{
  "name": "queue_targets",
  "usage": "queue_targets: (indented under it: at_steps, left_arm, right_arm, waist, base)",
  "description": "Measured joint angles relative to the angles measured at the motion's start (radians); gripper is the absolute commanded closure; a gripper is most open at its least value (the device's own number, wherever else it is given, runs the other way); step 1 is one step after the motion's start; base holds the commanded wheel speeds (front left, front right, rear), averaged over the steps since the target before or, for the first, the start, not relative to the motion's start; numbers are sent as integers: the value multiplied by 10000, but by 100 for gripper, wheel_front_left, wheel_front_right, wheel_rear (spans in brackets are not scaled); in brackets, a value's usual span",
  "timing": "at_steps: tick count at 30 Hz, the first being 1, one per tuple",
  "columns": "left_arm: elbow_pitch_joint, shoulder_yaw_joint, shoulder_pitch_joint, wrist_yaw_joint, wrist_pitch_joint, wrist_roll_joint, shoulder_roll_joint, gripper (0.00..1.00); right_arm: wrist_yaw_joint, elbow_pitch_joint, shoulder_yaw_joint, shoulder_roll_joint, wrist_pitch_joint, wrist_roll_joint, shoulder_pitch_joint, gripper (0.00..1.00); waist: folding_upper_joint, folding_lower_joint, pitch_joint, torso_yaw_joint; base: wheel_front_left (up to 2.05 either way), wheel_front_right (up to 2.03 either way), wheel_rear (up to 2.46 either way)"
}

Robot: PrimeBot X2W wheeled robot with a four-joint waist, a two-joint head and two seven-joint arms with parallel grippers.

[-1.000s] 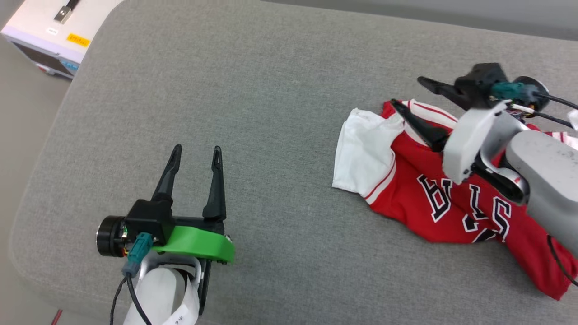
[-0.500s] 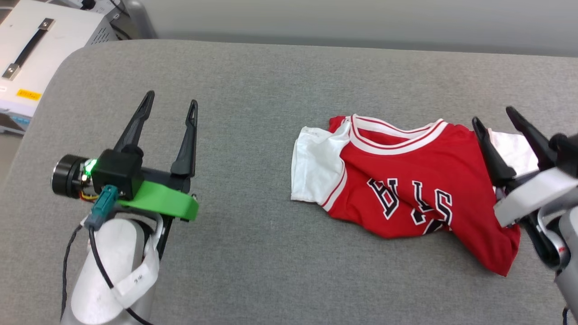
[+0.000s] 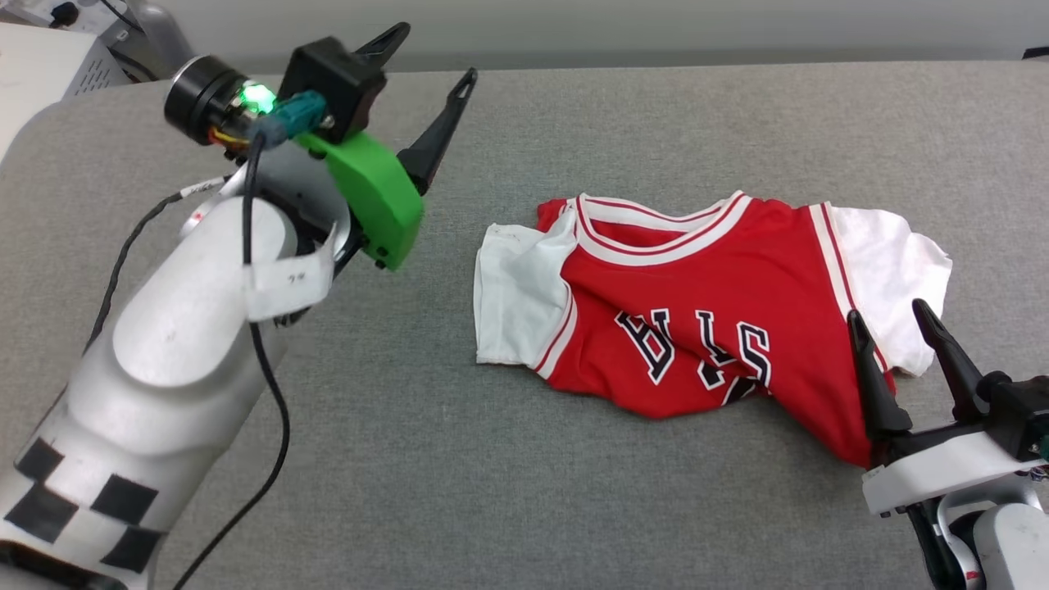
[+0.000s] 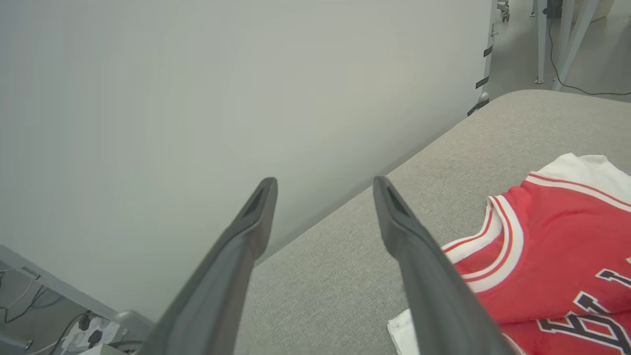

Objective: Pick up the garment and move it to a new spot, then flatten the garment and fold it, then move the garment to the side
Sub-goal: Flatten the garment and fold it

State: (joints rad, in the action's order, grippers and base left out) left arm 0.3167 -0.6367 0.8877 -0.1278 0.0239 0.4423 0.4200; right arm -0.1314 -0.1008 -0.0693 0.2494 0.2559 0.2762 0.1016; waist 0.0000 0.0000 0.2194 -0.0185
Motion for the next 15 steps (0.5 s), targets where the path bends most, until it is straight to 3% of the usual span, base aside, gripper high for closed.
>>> queue_targets:
  at_steps: [8, 15]
  left_arm:
    - [817, -3030, 2032, 0, 3885, 2694, 420, 0]
    - [1745, -4652, 2915, 0, 5917, 4155, 548, 0]
  right_arm:
    - [0, 334, -140, -307, 0, -357, 103, 0]
    - [0, 560, -332, -514, 0, -600, 606, 0]
  waist:
    - [0, 0, 636, -438]
    - [0, 0, 1322, -840]
  base:
    - [0, 0, 0]
    - [0, 0, 0]
